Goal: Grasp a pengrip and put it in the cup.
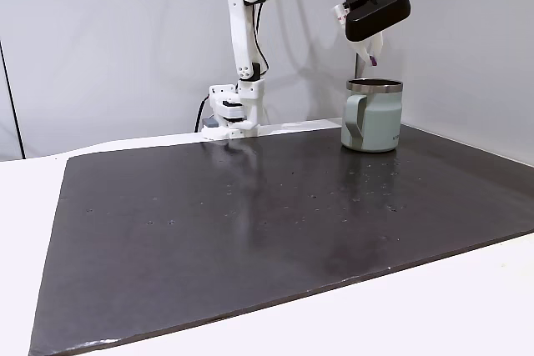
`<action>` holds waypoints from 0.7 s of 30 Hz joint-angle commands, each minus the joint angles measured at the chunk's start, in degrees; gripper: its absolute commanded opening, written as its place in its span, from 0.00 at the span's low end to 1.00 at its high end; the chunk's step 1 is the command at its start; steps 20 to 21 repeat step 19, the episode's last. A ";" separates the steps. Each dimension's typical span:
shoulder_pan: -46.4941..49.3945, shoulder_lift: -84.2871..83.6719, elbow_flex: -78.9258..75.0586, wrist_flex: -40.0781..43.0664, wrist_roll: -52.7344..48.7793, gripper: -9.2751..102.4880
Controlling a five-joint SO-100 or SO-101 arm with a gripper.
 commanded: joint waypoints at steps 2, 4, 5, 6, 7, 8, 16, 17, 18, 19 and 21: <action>0.18 1.32 -0.53 0.00 0.70 0.25; 0.26 1.58 -0.62 0.00 0.70 0.32; 0.26 1.58 -0.62 0.00 0.70 0.34; 0.26 1.67 -0.62 0.00 0.70 0.34; 0.26 1.67 -0.62 0.00 0.70 0.34; 0.26 1.76 -0.62 0.00 0.70 0.34; 0.18 1.93 -0.62 0.00 0.70 0.34; 0.18 1.93 -0.62 0.00 0.70 0.34; 0.18 2.02 -0.53 0.00 0.70 0.34; 0.18 2.11 -0.53 0.00 0.62 0.34; 0.18 2.11 -0.53 0.00 0.62 0.34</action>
